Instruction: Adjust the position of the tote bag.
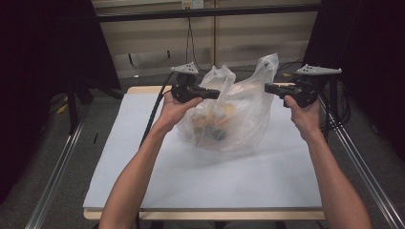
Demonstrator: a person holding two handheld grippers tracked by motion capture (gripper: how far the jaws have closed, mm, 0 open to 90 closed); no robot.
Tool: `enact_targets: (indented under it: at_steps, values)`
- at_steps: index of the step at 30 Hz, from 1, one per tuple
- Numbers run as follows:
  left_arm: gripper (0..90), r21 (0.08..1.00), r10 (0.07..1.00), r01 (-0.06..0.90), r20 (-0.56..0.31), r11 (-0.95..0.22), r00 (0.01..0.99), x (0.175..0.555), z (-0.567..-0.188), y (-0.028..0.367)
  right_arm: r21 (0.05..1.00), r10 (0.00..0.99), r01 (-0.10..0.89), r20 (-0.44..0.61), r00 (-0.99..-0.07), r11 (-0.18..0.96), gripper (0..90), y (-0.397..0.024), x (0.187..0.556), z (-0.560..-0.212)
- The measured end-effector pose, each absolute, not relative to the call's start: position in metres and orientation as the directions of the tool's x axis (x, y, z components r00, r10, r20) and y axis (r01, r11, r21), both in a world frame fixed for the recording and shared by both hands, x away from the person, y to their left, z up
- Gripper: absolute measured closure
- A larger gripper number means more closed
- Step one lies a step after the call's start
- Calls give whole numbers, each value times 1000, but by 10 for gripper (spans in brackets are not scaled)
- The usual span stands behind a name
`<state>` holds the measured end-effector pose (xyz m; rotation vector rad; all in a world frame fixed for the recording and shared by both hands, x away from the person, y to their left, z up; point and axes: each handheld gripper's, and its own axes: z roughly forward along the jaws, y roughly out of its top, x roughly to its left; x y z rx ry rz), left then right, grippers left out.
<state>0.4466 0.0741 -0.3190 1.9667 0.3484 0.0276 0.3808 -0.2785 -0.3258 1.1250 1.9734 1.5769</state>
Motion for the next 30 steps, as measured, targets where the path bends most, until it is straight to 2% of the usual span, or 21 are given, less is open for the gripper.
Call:
enact_targets:
  at_steps: [20, 30]
  values:
    - [900, 943, 280, 209, -134, -258, 951, 408, -320, 131, 949, 744, 309, 165, -648, 59, 900, -280, 337, -315]
    - [900, 947, 299, 192, -110, -259, 948, 384, -325, 157, 955, 701, 287, 157, -695, 70, 900, -266, 314, -312]
